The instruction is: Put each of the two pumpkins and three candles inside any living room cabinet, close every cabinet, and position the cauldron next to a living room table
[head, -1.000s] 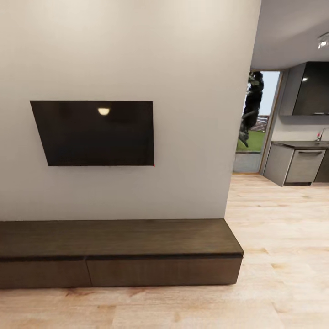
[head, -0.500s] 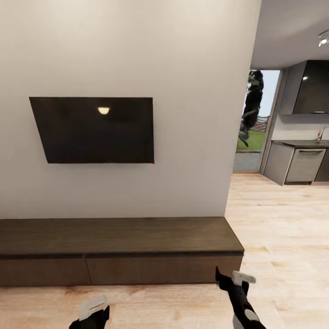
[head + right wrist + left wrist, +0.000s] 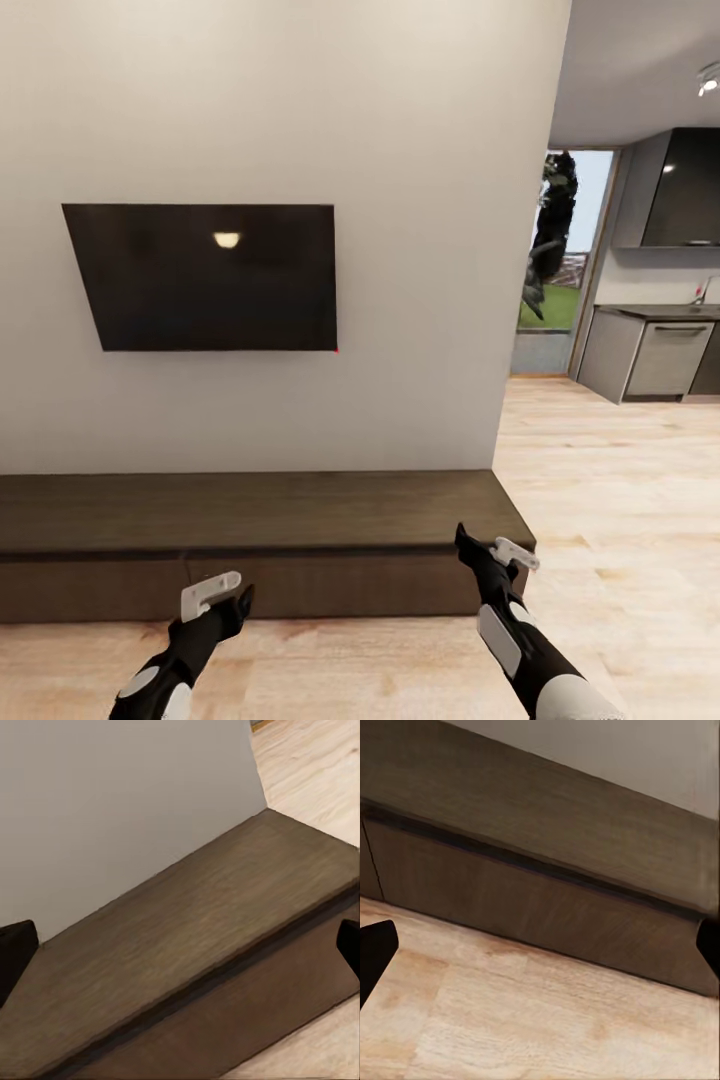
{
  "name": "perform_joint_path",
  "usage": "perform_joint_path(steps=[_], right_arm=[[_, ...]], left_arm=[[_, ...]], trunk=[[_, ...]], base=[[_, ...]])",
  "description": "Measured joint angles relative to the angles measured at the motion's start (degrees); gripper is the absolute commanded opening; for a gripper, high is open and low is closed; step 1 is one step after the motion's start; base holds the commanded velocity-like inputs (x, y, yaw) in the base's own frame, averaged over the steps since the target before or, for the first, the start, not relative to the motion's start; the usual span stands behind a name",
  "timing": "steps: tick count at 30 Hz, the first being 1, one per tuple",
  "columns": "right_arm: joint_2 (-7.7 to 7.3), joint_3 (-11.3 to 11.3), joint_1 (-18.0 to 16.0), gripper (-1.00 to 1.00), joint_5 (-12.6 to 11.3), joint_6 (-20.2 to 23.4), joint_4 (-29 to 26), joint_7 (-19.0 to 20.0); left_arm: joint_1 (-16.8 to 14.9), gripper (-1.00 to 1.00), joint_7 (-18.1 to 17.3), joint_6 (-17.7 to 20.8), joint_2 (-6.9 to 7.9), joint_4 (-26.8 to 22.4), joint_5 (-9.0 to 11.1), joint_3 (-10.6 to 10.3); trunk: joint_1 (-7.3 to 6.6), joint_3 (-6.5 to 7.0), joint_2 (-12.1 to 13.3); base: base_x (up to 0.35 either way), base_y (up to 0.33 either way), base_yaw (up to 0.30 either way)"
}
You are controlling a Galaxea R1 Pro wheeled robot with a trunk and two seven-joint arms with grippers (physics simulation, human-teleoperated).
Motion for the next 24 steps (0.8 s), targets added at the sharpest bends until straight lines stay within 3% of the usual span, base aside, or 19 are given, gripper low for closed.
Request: perform_joint_path(steps=[2, 6, 8, 10, 11, 14, 17, 24], right_arm=[[0.15, 0.03, -0.07, 1.00, -2.02, 0.16, -0.10, 0.35], [0.19, 0.08, -0.10, 1.00, -7.16, 3.21, 0.53, 4.26], [0.11, -0.03, -0.10, 1.00, -7.81, 4.60, 1.05, 5.59], [0.00, -0.17, -0.11, 1.00, -8.21, 5.80, 1.43, 7.40], [-0.43, -0.21, -0.07, 1.00, -8.52, 6.57, 1.65, 11.69], [-0.91, -0.23, -0.05, 1.00, -9.16, 7.36, 1.71, 15.71], [-1.31, -0.23, 0.01, 1.00, -11.74, 7.94, 1.77, 19.98], [-2.36, -0.17, 0.17, 1.00, -14.91, 8.13, 1.85, 23.85]], left_arm=[[0.00, 1.00, -0.14, 3.20, 0.00, -3.02, 1.65, -0.62], [0.04, 1.00, -0.36, 8.07, 0.19, -8.28, 8.37, -2.66], [0.05, 1.00, -0.39, 8.50, 0.23, -8.54, 9.49, -2.91], [0.06, 1.00, -0.42, 8.75, 0.24, -8.49, 10.17, -3.06], [0.06, 1.00, -0.48, 8.85, 0.25, -8.46, 10.51, -3.17], [0.06, 1.00, -0.52, 8.87, 0.25, -8.60, 10.59, -3.27], [0.06, 1.00, -0.57, 8.90, 0.20, -9.15, 10.64, -3.47], [0.06, 1.00, -0.54, 8.98, 0.30, -9.35, 10.69, -5.03]], trunk=[[0.44, -0.36, -0.80], [1.32, -1.08, -2.41], [1.76, -1.44, -3.21], [2.20, -1.80, -4.01], [2.42, -1.98, -4.41], [3.08, -2.52, -5.62], [3.74, -3.06, -6.82], [5.27, -4.31, -9.63]], base=[[0.000, 0.000, 0.000], [0.000, 0.000, 0.000], [0.000, 0.000, 0.000], [0.000, 0.000, 0.000], [0.000, 0.000, 0.000], [0.000, 0.000, 0.000], [0.000, 0.000, 0.000], [0.000, 0.000, 0.000]])
